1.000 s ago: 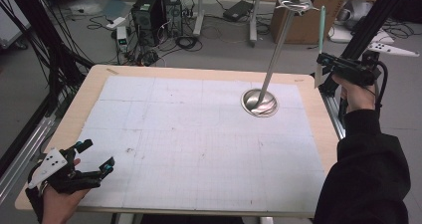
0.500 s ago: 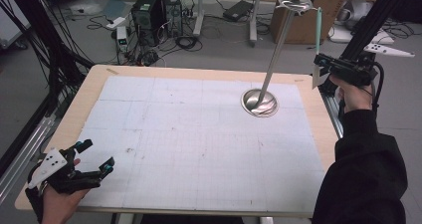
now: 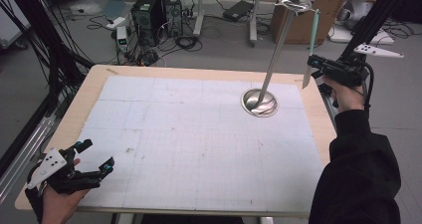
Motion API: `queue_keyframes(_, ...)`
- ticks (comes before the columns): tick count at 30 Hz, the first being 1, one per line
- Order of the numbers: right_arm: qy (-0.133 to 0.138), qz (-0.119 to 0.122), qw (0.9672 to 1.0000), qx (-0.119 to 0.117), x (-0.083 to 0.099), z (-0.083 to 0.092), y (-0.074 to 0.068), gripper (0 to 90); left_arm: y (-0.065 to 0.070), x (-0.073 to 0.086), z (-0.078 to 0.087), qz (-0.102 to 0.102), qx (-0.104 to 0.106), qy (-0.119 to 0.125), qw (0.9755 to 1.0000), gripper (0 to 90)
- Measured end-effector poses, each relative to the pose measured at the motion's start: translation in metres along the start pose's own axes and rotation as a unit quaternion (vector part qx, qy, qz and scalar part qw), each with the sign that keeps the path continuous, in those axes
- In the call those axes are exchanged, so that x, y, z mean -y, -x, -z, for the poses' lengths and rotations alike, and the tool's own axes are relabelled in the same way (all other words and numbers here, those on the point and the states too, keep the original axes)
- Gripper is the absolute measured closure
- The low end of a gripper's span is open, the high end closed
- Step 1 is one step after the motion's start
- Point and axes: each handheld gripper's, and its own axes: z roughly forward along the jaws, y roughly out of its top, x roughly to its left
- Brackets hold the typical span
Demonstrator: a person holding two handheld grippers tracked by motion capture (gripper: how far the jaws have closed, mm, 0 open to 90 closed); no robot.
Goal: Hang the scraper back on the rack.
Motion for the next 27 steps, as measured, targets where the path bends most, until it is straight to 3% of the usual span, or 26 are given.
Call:
queue_keyframes(5,-0.002,0.013,0.9997,0.019,0.001,-0.005,-0.005,78.5,0.0,-0.001,0.001,0.0,0.0,0.003,1.0,1.7)
queue_keyframes(8,-0.004,0.024,0.9993,0.029,0.001,-0.007,-0.01,64.0,-0.001,-0.001,0.002,0.0,0.0,0.004,1.0,1.7)
queue_keyframes(13,-0.009,0.04,0.9983,0.042,0.001,-0.006,-0.022,50.8,-0.001,-0.003,0.002,0.001,0.0,0.009,1.0,1.7)
queue_keyframes(22,-0.01,0.07,0.9973,0.021,0.014,0.003,-0.059,31.2,0.001,-0.008,-0.002,0.0,0.013,0.021,0.9997,1.7)
queue_keyframes(27,-0.027,0.058,0.998,0.006,0.032,0.002,-0.079,6.4,0.003,-0.01,-0.007,0.005,0.026,0.028,0.9993,1.7)
